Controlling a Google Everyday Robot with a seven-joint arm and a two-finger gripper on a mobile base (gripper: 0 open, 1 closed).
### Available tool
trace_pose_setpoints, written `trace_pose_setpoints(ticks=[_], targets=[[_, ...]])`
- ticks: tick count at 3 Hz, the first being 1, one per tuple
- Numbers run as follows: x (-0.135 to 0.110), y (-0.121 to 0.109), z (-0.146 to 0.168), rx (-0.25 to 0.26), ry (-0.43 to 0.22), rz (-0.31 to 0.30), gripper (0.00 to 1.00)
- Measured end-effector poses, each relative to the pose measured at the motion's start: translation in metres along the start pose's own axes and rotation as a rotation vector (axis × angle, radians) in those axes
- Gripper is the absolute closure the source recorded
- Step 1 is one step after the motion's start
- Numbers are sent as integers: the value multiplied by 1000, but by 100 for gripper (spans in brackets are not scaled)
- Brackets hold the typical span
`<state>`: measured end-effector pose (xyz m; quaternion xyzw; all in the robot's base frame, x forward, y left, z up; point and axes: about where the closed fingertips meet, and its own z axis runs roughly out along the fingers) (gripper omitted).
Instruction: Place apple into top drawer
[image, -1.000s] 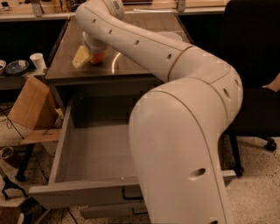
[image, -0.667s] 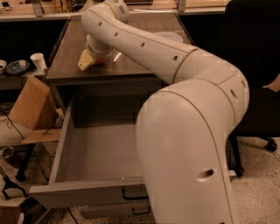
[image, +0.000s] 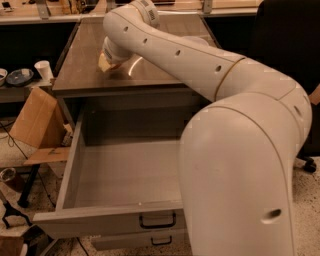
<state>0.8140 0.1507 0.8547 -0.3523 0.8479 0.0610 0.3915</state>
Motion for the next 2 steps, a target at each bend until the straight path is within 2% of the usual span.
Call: trace_pose_setpoints(ticks=[1, 2], targets=[[-2, -6, -22, 1, -68, 16, 89], [11, -11, -52, -21, -124, 27, 100]])
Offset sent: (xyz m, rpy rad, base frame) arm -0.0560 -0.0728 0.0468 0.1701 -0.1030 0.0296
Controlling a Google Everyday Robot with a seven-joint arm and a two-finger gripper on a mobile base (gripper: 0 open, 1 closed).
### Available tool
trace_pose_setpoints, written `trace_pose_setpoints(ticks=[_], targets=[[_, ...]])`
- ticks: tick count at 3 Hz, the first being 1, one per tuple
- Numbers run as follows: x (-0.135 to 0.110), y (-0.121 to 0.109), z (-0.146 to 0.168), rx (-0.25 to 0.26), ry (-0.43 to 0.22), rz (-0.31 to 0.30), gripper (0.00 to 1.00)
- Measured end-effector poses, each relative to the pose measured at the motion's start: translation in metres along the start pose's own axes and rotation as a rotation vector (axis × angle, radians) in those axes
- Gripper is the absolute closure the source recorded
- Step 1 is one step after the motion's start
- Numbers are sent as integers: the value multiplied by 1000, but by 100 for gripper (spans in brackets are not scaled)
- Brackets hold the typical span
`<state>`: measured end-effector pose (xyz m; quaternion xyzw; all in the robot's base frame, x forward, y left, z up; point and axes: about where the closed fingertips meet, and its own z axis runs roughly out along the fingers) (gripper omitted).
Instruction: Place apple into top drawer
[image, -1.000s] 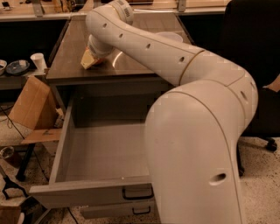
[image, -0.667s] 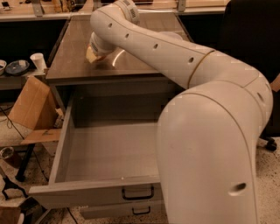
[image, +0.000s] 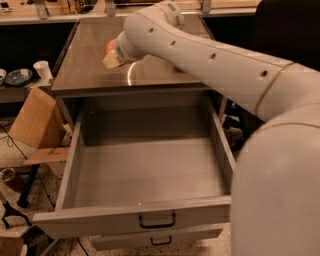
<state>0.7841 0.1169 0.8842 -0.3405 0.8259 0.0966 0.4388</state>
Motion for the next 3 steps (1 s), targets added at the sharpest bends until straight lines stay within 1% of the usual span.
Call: trace_pose_setpoints(ticks=[1, 2, 3], targets=[[24, -1, -36, -76, -20, 27, 100], [52, 10, -78, -217, -18, 55, 100], [89, 26, -122, -366, 0, 30, 100]])
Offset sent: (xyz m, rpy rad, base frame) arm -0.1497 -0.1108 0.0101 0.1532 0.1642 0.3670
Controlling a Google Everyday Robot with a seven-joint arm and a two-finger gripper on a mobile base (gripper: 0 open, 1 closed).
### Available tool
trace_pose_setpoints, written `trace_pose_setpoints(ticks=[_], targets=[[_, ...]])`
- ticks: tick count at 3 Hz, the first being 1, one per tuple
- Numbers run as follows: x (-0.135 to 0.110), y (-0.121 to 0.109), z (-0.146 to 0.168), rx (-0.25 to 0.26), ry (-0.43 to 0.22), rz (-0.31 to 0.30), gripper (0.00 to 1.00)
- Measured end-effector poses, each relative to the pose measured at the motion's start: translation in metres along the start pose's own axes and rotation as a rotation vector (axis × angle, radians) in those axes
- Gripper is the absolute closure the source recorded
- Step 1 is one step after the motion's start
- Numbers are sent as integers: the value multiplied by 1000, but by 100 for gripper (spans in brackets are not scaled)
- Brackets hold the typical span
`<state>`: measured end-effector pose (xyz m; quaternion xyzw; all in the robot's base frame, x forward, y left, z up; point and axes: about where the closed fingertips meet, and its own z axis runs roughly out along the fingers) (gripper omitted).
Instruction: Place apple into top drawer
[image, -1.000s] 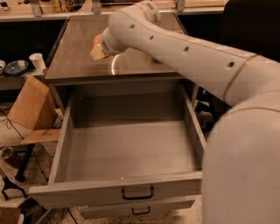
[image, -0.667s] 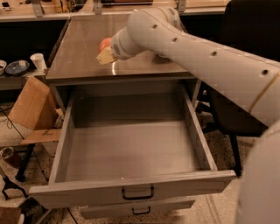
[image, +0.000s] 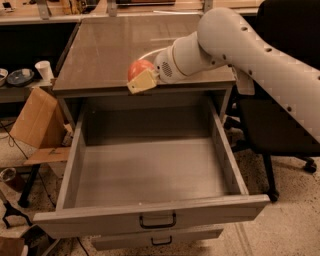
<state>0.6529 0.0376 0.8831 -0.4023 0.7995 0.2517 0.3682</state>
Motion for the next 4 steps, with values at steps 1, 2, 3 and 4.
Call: trace_pose_setpoints(ticks=[1, 2, 3, 4], targets=[[45, 18, -2, -103, 70, -73, 100], [87, 31, 36, -196, 131, -134, 100], [120, 38, 79, -257, 156, -200, 100], [143, 37, 114, -264, 186, -247, 81]])
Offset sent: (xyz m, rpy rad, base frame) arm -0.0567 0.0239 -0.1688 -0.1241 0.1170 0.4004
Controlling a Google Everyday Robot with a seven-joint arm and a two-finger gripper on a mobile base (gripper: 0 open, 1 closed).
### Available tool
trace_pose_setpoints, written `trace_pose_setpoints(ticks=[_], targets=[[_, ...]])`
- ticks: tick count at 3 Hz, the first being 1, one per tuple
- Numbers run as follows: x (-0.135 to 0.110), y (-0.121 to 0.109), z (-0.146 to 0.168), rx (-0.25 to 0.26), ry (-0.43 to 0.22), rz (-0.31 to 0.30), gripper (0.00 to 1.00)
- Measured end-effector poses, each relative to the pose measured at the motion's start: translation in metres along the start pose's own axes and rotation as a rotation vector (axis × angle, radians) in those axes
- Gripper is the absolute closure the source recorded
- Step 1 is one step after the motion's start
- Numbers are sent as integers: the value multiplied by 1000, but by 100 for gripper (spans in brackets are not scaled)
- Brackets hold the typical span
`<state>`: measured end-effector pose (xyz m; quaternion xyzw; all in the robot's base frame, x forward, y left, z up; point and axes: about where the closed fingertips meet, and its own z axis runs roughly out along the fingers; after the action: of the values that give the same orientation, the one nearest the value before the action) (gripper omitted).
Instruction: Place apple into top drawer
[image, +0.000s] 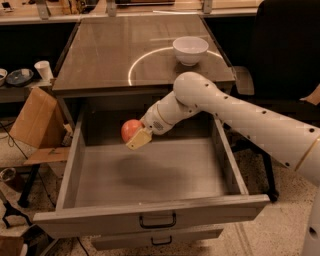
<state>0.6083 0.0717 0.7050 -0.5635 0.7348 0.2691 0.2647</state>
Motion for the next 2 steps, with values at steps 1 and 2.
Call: trace_pose_setpoints(ticks=[1, 2], targets=[[12, -10, 18, 27, 19, -1, 58], [20, -18, 28, 44, 36, 7, 35]])
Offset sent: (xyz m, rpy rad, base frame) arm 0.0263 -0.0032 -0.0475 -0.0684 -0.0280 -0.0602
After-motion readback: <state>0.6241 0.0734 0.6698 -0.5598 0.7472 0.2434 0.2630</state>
